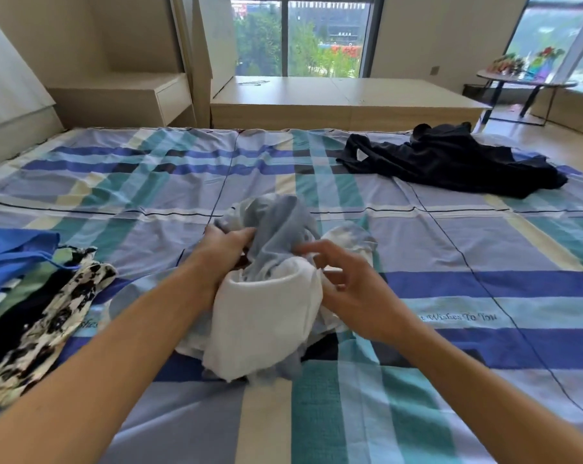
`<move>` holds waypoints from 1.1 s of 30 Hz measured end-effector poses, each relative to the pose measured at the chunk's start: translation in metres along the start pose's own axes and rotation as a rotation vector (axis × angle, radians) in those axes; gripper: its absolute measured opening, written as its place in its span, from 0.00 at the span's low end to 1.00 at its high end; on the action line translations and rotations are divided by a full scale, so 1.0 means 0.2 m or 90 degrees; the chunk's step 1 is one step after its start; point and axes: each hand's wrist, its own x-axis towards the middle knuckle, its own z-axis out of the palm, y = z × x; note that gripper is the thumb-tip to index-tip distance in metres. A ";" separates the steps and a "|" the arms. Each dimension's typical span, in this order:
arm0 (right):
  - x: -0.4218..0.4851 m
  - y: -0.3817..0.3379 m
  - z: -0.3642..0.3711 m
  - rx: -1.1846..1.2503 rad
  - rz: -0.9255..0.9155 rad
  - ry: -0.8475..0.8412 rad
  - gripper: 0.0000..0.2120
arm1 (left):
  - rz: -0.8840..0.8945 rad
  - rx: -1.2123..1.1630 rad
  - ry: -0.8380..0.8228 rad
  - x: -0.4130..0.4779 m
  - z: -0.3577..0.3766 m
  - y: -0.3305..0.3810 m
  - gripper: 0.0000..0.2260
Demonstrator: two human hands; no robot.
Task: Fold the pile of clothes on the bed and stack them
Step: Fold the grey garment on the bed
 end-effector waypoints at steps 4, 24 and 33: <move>0.03 0.01 -0.05 0.035 0.054 0.140 0.16 | 0.305 0.220 0.012 -0.20 0.01 0.04 0.44; 0.00 0.15 -0.19 -0.115 0.172 -0.121 0.36 | 0.119 -0.258 -0.099 -0.21 0.02 0.05 0.11; 0.00 0.27 -0.16 0.054 0.264 0.010 0.11 | 0.169 -0.195 -0.050 -0.20 -0.09 0.20 0.11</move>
